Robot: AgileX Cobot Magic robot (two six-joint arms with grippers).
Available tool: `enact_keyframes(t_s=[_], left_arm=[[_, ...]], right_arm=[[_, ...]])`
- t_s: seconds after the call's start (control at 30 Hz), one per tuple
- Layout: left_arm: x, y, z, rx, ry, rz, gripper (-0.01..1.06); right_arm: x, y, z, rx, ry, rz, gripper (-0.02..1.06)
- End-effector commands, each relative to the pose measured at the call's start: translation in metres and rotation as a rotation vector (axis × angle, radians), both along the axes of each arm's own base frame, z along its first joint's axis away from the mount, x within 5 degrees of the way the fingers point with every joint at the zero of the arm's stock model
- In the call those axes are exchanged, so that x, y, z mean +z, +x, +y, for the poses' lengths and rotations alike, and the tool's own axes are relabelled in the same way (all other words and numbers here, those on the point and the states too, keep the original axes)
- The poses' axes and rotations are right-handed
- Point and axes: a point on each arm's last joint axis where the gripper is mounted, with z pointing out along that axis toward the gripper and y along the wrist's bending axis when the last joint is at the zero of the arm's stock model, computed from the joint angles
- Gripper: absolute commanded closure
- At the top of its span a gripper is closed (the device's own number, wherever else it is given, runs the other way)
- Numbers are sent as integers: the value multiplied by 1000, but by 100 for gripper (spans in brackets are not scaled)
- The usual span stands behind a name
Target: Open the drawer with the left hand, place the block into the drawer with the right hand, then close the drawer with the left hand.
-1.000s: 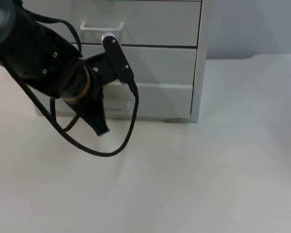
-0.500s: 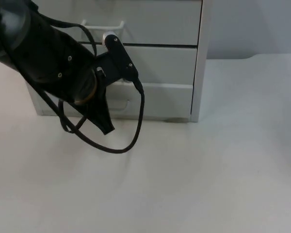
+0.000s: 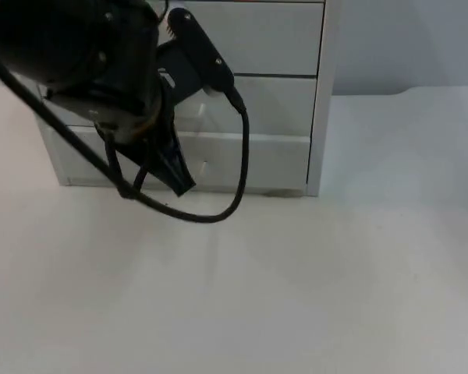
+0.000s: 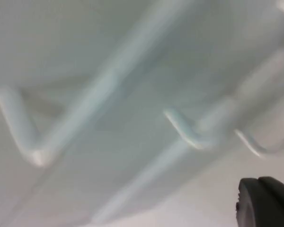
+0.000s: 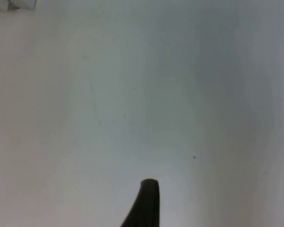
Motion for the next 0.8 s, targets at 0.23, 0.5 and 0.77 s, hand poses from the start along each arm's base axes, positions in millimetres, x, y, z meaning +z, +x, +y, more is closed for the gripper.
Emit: enact_keyframes(t_s=[0.23,0.5,0.77], left_arm=[[37,-56,11,64,-139,116,105],[92,-94,25,64,-379,123,105],[161,-140,59,53,-606,-13,105]], right_arm=[[2,-4,-1,-6,10,24,29],[21,-4,2,16,9,29,29],[68,-45,31,262,-17,-249,29]])
